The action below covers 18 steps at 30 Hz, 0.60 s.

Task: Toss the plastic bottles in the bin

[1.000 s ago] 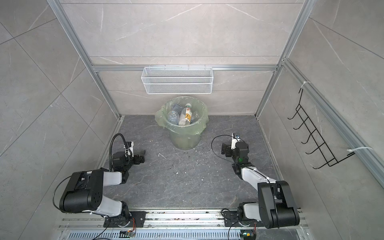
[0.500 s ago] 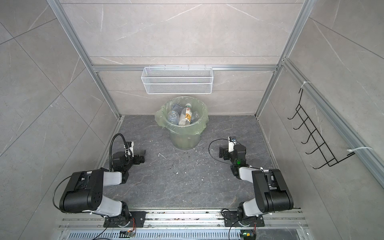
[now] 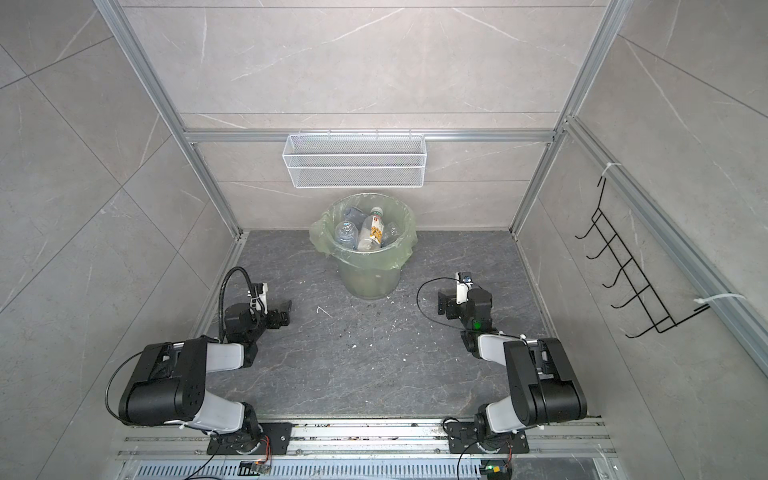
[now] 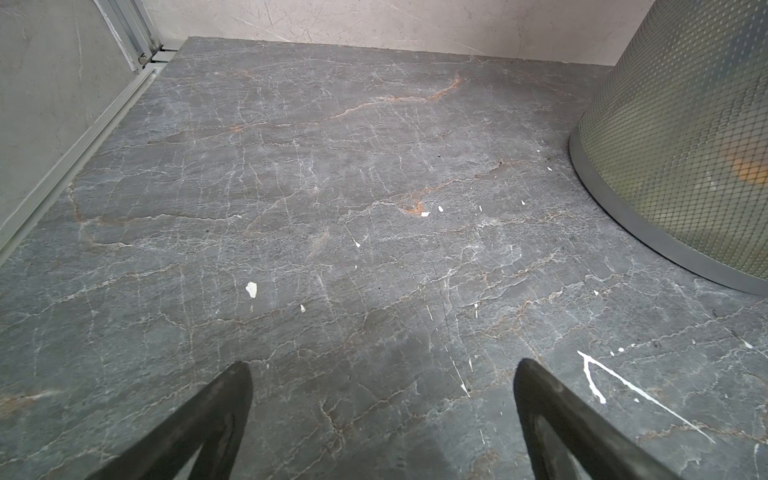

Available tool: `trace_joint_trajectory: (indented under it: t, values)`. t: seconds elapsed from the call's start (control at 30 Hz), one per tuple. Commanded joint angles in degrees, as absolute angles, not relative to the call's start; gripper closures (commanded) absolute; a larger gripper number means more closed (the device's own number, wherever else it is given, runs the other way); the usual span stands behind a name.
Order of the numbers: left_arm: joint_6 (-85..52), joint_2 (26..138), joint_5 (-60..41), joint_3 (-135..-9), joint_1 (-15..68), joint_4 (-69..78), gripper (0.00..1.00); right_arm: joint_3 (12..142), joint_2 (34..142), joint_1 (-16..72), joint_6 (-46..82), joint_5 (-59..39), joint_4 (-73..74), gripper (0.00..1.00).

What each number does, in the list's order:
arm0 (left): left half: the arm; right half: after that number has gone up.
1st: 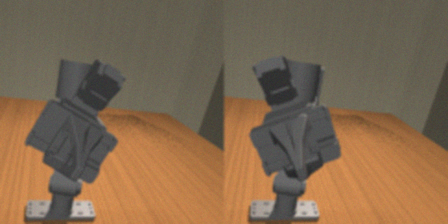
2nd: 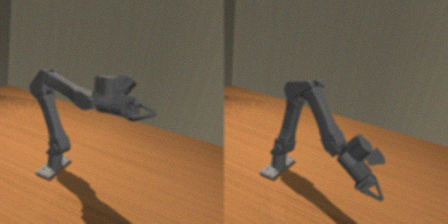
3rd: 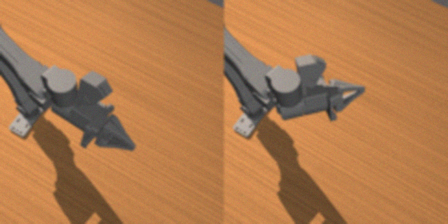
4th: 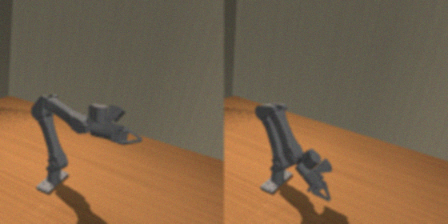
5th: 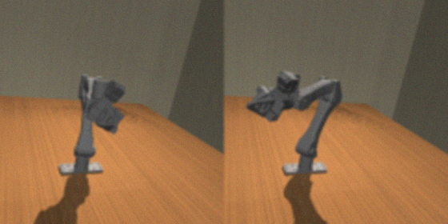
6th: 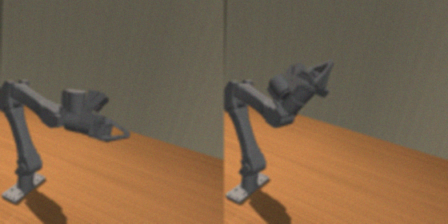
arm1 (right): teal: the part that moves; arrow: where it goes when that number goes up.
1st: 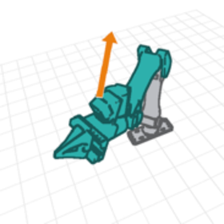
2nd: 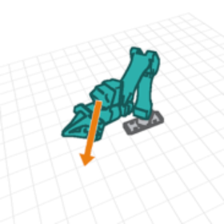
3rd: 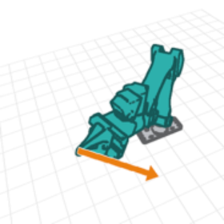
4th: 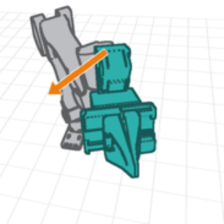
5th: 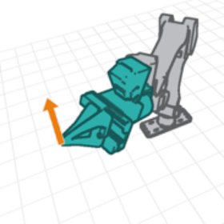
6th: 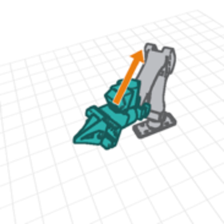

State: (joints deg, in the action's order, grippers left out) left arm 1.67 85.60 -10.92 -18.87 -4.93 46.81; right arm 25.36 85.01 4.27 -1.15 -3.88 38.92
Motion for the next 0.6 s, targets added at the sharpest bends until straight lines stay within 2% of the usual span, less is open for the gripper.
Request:
trace_joint_trajectory:
  t: [0.0, 0.57]
  values:
    - [2.64, 85.58, -11.78, -19.51, -5.33, 50.3, 0.0, 25.21, 84.96, 4.63, -2.1, -3.41, 40.08, 0.01]
    - [2.64, 85.6, -11.79, -19.51, -5.28, 50.34, 0.0, 25.19, 84.99, 5.26, -2.39, -2.46, 39.99, 0.0]
